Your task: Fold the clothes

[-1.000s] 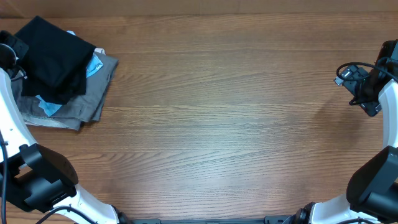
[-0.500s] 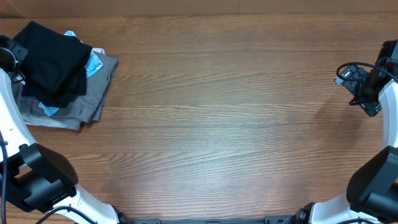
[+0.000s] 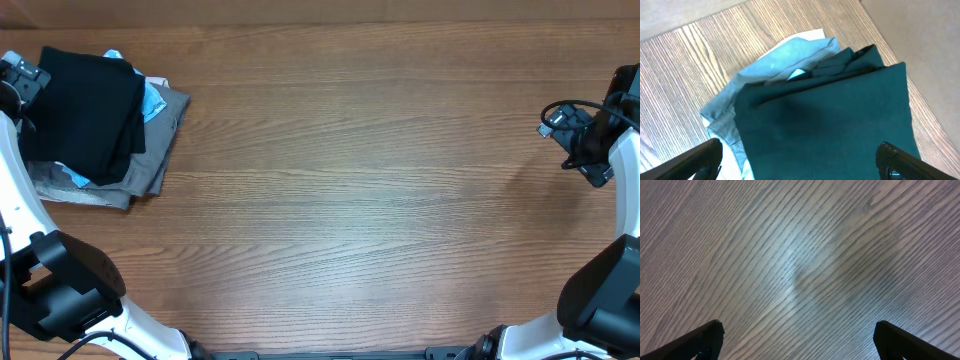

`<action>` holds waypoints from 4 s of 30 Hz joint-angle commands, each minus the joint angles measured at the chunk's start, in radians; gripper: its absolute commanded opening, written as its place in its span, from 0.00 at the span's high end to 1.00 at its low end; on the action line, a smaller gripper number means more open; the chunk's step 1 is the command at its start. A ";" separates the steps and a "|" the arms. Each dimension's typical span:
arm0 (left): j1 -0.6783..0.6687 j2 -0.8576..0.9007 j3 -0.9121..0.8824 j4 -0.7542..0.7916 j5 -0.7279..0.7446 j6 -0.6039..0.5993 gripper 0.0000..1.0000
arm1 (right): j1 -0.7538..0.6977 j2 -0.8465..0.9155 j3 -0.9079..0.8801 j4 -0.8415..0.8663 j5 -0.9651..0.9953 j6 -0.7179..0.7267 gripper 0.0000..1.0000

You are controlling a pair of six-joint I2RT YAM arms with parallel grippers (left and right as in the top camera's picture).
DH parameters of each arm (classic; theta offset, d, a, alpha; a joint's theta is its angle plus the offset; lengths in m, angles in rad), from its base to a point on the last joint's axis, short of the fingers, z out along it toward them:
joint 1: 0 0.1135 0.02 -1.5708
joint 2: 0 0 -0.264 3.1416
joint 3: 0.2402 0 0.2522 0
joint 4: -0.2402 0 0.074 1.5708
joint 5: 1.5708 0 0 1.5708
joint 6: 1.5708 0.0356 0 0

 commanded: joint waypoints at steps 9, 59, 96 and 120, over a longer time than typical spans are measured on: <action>-0.004 -0.026 0.003 -0.085 0.259 0.076 0.96 | -0.001 -0.005 0.001 0.002 0.010 -0.002 0.00; -0.174 -0.134 0.077 -0.071 0.509 0.211 0.94 | -0.001 -0.005 0.001 0.002 0.010 -0.002 0.00; -0.487 -0.071 0.074 -0.300 0.182 0.211 0.00 | -0.001 -0.005 0.001 0.002 0.010 -0.002 0.00; -0.487 -0.071 0.074 -0.300 0.182 0.211 0.00 | 0.179 -0.493 0.001 0.002 0.010 -0.002 0.00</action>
